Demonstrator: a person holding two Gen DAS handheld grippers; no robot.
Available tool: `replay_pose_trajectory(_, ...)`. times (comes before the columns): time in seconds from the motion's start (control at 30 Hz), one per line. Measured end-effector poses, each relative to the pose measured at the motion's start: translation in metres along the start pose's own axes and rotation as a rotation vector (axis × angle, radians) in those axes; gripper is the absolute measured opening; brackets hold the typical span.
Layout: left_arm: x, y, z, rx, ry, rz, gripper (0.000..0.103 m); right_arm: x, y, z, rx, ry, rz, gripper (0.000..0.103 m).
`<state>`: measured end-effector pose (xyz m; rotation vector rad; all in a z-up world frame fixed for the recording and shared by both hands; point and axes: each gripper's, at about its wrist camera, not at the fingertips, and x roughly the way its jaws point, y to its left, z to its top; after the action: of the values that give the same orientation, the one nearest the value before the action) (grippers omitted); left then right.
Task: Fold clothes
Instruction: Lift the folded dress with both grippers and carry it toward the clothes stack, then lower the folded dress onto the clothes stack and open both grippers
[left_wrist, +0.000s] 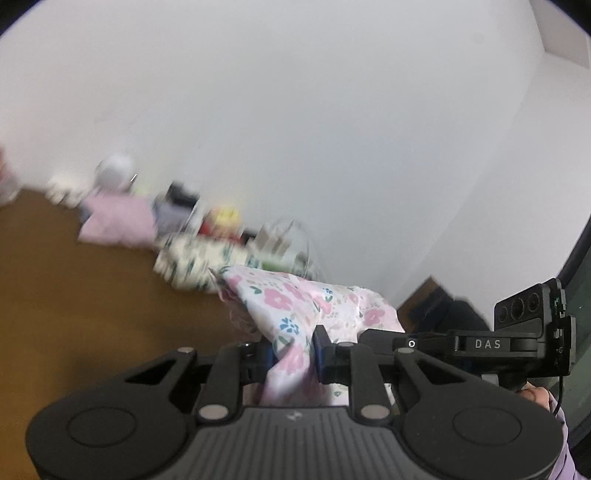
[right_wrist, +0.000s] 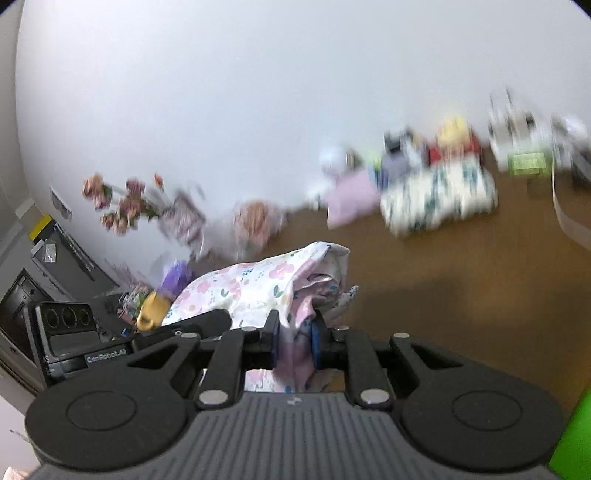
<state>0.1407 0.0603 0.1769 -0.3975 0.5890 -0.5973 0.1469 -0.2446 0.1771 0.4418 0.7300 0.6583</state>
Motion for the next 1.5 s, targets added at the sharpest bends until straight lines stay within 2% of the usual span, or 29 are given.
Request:
replay_pose_trajectory(0.17, 0.09, 0.031, 0.068, -0.07, 0.004, 0.001, 0.019, 0.046, -0.032, 0.095, -0.012, 0.018, -0.098, 0.015)
replay_pose_trajectory(0.3, 0.167, 0.078, 0.087, -0.16, 0.035, -0.005, 0.018, 0.105, -0.075, 0.145, 0.03, 0.063, -0.174, 0.015)
replay_pose_trajectory(0.53, 0.26, 0.141, 0.083, -0.243, 0.079, 0.027, 0.018, 0.18, -0.183, 0.164, 0.064, 0.113, -0.257, 0.015)
replay_pose_trajectory(0.63, 0.277, 0.159, 0.076, -0.237, 0.087, 0.043, 0.019, 0.204, -0.207, 0.158, 0.054, 0.123, -0.268, 0.017)
replay_pose_trajectory(0.67, 0.281, 0.163, 0.072, -0.22, 0.089, 0.052, 0.025, 0.21, -0.213, 0.154, 0.047, 0.122, -0.275, 0.021)
replay_pose_trajectory(0.7, 0.281, 0.164, 0.07, -0.199, 0.083, 0.06, 0.03, 0.213, -0.216, 0.15, 0.03, 0.111, -0.285, 0.026)
replay_pose_trajectory(0.77, 0.278, 0.165, 0.067, -0.162, 0.07, 0.075, 0.042, 0.214, -0.217, 0.145, -0.019, 0.077, -0.306, 0.049)
replay_pose_trajectory(0.8, 0.274, 0.165, 0.067, -0.151, 0.067, 0.082, 0.053, 0.214, -0.217, 0.142, -0.044, 0.061, -0.316, 0.053)
replay_pose_trajectory(0.87, 0.257, 0.16, 0.075, -0.112, 0.051, 0.137, 0.056, 0.205, -0.209, 0.145, -0.075, 0.019, -0.332, 0.061)
replay_pose_trajectory(0.93, 0.235, 0.146, 0.086, -0.031, -0.027, 0.229, 0.056, 0.187, -0.191, 0.15, -0.155, -0.051, -0.378, 0.061)
replay_pose_trajectory(1.0, 0.214, 0.126, 0.093, 0.065, -0.125, 0.295, 0.055, 0.169, -0.165, 0.152, -0.287, -0.161, -0.429, 0.055)
replay_pose_trajectory(1.07, 0.211, 0.107, 0.092, 0.142, -0.154, 0.299, 0.053, 0.163, -0.143, 0.15, -0.395, -0.207, -0.441, 0.021)
replay_pose_trajectory(1.1, 0.211, 0.098, 0.091, 0.179, -0.161, 0.296, 0.048, 0.166, -0.136, 0.148, -0.423, -0.194, -0.427, 0.015)
replay_pose_trajectory(1.13, 0.218, 0.092, 0.088, 0.206, -0.145, 0.291, 0.043, 0.172, -0.132, 0.146, -0.435, -0.163, -0.402, 0.011)
replay_pose_trajectory(1.17, 0.227, 0.088, 0.085, 0.23, -0.118, 0.286, 0.033, 0.183, -0.13, 0.142, -0.444, -0.121, -0.392, 0.01)
replay_pose_trajectory(1.2, 0.237, 0.087, 0.08, 0.239, -0.085, 0.294, 0.023, 0.195, -0.13, 0.137, -0.448, -0.089, -0.409, 0.009)
replay_pose_trajectory(1.27, 0.252, 0.093, 0.071, 0.225, -0.035, 0.327, 0.015, 0.217, -0.141, 0.127, -0.432, -0.048, -0.474, 0.005)
replay_pose_trajectory(1.4, 0.266, 0.099, 0.061, 0.256, -0.053, 0.351, 0.016, 0.232, -0.173, 0.11, -0.336, -0.033, -0.513, 0.003)
replay_pose_trajectory(1.5, 0.287, 0.102, 0.064, 0.296, -0.056, 0.395, 0.016, 0.239, -0.179, 0.098, -0.31, -0.066, -0.545, 0.003)
